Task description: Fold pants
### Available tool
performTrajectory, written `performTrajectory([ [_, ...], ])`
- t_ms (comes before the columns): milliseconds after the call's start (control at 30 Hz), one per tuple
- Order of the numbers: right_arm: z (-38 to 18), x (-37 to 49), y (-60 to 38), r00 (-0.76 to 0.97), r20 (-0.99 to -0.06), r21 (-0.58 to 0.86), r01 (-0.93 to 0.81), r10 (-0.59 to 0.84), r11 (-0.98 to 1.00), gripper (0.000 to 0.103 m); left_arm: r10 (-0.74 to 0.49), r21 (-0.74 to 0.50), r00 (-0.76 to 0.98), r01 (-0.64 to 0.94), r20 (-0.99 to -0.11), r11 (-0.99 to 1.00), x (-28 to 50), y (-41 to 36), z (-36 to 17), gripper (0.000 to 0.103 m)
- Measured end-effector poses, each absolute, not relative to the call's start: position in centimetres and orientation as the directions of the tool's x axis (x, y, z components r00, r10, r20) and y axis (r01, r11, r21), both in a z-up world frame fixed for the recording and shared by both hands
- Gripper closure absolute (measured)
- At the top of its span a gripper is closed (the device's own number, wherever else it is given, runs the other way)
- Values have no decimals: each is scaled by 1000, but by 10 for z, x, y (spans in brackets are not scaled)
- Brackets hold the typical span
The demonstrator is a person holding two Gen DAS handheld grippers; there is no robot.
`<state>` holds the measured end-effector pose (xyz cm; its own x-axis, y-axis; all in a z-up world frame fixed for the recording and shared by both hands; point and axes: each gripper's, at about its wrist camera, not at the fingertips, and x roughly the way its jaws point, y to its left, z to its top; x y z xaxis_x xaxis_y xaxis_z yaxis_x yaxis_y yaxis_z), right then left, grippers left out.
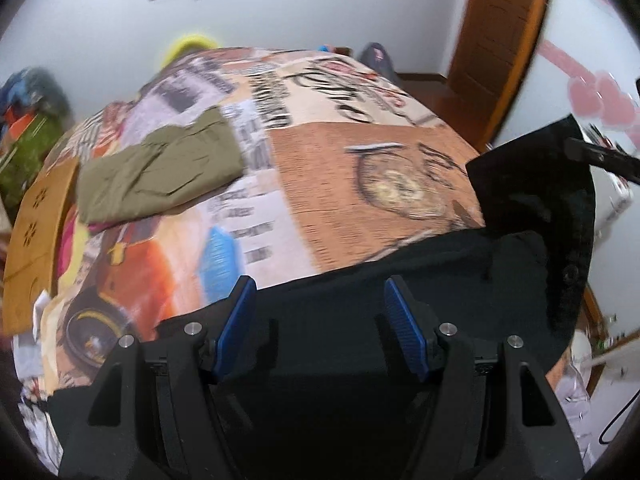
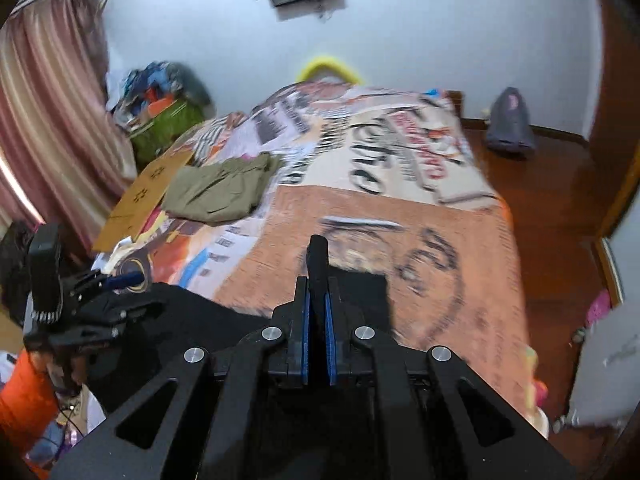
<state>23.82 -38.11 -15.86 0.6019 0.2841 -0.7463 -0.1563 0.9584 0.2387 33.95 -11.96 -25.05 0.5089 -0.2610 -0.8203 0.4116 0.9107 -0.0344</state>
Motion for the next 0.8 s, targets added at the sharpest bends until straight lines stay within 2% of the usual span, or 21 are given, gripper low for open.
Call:
performTrajectory([
  [333, -224, 158, -457, 567, -784, 335, 44, 252, 941, 97, -272, -4, 382, 574, -884, 819, 347, -212, -277, 37],
  [567, -271, 153, -463, 444, -851, 327, 27, 282, 944, 95, -236, 24, 313, 646, -920, 763, 357, -242, -304, 37],
  [667, -269, 151, -471, 440, -858, 308, 24, 267, 951, 88, -231, 33, 310, 658, -922, 752, 358, -246, -309, 37],
  [700, -268, 154, -476, 448, -858, 298, 37, 250, 954, 82, -231, 33, 310, 659, -922, 752, 360, -246, -310, 38],
  [800, -261, 162, -490, 479, -840, 318, 57, 253, 947, 61, -241, 14, 295, 658, -925, 753, 363, -246, -314, 52],
])
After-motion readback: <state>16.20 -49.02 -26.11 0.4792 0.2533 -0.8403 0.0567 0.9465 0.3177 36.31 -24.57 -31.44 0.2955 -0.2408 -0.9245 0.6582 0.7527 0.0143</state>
